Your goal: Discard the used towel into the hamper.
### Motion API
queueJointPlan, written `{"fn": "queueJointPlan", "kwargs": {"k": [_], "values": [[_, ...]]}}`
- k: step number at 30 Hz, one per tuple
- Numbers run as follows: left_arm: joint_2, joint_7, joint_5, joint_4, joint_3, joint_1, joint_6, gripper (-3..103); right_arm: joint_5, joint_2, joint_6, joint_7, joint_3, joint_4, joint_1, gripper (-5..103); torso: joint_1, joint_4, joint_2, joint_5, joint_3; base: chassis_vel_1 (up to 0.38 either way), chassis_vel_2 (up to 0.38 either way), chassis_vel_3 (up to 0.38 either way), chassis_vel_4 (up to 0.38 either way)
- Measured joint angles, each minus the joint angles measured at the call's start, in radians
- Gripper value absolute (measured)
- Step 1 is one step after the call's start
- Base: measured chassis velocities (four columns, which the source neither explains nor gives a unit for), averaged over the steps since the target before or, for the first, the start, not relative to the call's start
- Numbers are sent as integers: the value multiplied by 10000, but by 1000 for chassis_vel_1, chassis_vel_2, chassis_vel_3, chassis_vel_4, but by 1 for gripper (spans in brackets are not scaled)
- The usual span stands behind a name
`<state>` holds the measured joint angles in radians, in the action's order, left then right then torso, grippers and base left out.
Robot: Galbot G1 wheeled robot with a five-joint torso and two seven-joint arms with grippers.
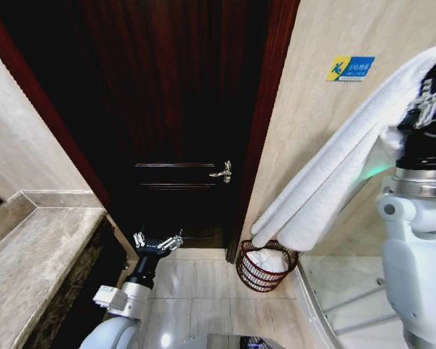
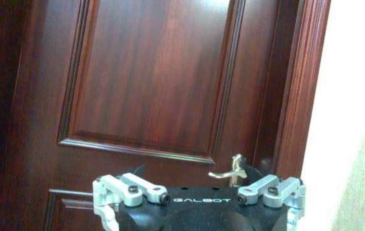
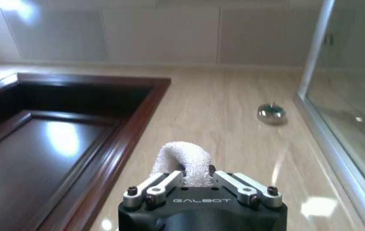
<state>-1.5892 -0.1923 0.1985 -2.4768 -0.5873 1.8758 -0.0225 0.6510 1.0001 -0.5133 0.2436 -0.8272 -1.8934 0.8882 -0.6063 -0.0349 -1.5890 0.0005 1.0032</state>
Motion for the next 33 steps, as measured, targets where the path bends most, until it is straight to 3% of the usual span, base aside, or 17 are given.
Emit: {"fn": "queueJointPlan", "kwargs": {"k": [33], "values": [[0, 0, 0, 0, 0, 0, 0, 100, -370, 1191, -1432, 1450, 555, 2482, 1065, 8, 3, 0, -1, -5, -1, 0, 0, 0, 0]]}}
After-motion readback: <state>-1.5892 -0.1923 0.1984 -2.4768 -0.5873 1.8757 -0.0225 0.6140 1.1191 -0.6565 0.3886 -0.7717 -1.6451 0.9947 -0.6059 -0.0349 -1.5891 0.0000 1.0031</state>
